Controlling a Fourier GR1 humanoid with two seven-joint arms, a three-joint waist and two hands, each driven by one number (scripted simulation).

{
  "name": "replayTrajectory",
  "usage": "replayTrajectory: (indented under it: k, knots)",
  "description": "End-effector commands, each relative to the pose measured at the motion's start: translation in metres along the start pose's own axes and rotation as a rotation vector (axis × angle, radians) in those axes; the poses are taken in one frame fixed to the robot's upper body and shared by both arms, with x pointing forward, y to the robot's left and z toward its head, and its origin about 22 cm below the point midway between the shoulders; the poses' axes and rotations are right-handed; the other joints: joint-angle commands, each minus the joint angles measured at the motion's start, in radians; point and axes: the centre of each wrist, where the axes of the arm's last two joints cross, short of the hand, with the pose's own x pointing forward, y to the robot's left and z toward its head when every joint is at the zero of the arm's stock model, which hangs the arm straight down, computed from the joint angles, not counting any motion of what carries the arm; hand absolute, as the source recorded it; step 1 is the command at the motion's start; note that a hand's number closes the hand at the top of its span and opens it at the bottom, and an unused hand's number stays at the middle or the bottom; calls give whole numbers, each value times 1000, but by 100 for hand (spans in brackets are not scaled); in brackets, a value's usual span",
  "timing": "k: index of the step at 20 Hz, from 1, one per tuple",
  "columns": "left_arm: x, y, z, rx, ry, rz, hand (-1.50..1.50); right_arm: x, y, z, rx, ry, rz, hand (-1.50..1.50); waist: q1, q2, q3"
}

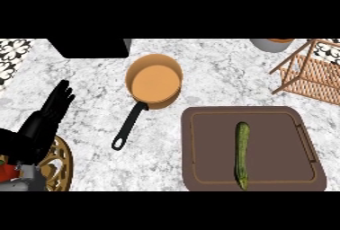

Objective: Pick the croissant from the tray and place it in the tiered shelf

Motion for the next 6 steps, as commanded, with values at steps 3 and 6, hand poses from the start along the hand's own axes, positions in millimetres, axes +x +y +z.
replayTrajectory:
  k: [3, 6]
  knots:
    - [-8, -8, 14, 32, 11, 3, 0, -47, -86, -7, 43, 109, -153, -150, -20, -6, 2]
    - [-10, 2, 7, 30, -5, 0, 0, -63, -115, -4, 38, 84, -207, -150, -16, -1, 1]
